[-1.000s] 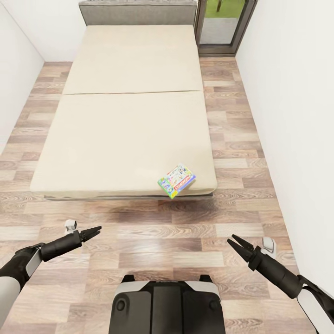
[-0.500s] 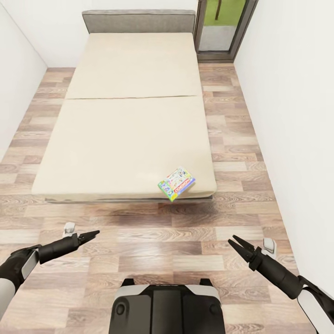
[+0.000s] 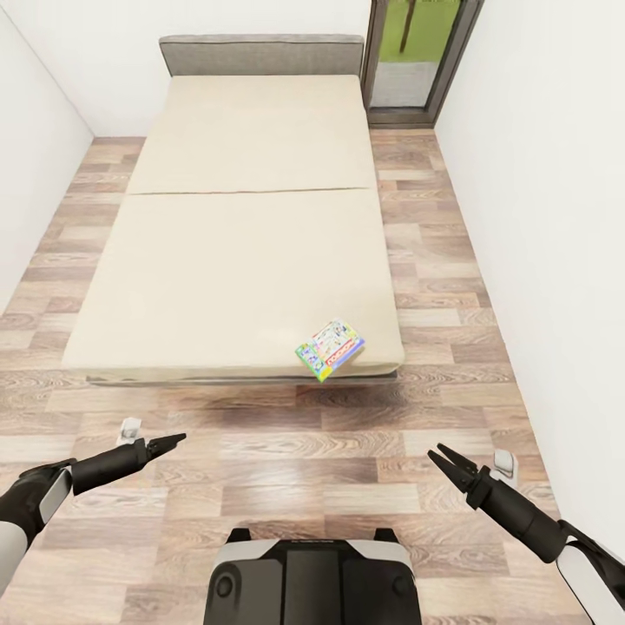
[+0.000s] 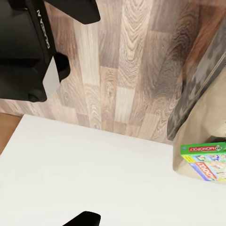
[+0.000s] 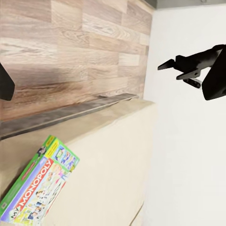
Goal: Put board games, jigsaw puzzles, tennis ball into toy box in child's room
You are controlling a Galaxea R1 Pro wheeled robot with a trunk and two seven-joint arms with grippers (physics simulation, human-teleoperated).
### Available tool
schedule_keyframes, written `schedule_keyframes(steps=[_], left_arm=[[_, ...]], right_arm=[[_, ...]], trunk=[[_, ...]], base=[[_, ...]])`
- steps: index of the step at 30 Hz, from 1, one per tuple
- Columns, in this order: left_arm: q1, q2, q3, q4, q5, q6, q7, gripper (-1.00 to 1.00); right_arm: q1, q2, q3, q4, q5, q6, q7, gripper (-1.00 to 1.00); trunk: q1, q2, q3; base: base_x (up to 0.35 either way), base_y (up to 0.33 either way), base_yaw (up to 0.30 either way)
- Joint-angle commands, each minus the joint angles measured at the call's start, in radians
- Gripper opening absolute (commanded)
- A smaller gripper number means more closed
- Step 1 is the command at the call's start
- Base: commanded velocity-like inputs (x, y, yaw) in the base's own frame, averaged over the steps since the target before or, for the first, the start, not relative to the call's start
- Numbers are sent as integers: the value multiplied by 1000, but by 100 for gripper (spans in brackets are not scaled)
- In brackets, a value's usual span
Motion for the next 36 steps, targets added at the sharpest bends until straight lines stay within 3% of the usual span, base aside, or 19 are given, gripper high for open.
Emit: schedule_keyframes(steps=[1,27,36], left_arm=[[-1,0,1,0,1,10,-3,100],[-1,-1,1,-1,0,9,25,100],[0,-4,1,-1,0,10,86,100]], right_arm=[[0,0,0,0,-10,6,1,100],[0,0,-1,21,-9,-10,0,100],[0,0,-1,33,-10,-11,-27,100]], trunk=[[1,-1,1],[1,-1,44],[1,-1,59]], base=[[0,0,0],[0,0,0],[0,0,0]])
